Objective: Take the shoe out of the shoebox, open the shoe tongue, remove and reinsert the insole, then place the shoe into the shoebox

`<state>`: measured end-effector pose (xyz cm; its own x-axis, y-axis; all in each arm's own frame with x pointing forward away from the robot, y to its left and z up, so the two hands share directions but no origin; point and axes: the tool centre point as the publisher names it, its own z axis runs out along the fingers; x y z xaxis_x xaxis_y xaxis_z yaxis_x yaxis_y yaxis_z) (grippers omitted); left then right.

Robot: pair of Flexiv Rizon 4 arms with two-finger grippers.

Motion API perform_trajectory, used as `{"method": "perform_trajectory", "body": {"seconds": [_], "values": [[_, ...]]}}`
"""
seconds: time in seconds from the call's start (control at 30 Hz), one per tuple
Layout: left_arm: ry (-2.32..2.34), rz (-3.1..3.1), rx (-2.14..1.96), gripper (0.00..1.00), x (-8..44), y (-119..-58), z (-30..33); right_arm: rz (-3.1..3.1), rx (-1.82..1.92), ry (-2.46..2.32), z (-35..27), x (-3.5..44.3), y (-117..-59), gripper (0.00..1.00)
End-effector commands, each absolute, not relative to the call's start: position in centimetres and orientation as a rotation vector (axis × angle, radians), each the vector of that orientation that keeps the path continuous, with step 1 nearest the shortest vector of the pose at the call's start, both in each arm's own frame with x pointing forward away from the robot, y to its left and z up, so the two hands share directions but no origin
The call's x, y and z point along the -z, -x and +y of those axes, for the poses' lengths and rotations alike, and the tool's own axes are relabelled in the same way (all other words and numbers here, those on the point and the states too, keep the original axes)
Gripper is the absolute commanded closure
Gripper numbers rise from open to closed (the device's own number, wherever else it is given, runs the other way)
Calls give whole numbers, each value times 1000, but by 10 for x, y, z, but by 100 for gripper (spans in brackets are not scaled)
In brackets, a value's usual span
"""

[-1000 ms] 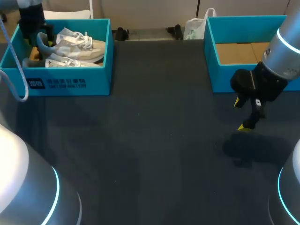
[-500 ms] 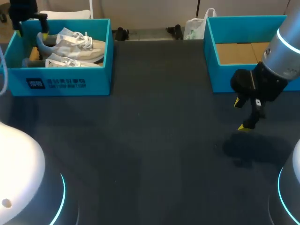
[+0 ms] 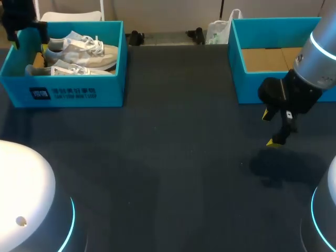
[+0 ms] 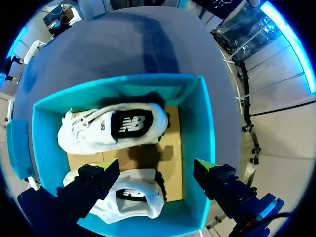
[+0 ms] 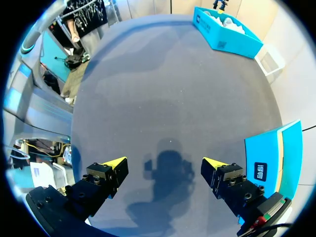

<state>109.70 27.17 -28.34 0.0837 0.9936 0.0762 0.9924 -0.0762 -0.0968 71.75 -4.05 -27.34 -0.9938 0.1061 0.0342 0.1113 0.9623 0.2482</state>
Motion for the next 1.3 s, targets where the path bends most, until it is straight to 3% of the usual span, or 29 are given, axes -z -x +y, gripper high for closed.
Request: {"method": "perform_trajectory", "body": {"seconds": [0.03, 1.03, 1.23, 1.3], "values": [[2223, -2077, 34, 0, 284, -1078, 278, -3092, 390, 173, -40, 274, -717, 0], [2172, -2102, -21, 0, 336, -1042, 281, -3092, 390, 173, -40, 274, -717, 0], [2157, -2116, -1, 16, 348, -1043, 279, -3092, 390, 173, -40, 274, -717, 0], [2152, -2114, -9, 25, 353, -1044, 279, -3092, 390, 173, -40, 274, -717, 0]]}}
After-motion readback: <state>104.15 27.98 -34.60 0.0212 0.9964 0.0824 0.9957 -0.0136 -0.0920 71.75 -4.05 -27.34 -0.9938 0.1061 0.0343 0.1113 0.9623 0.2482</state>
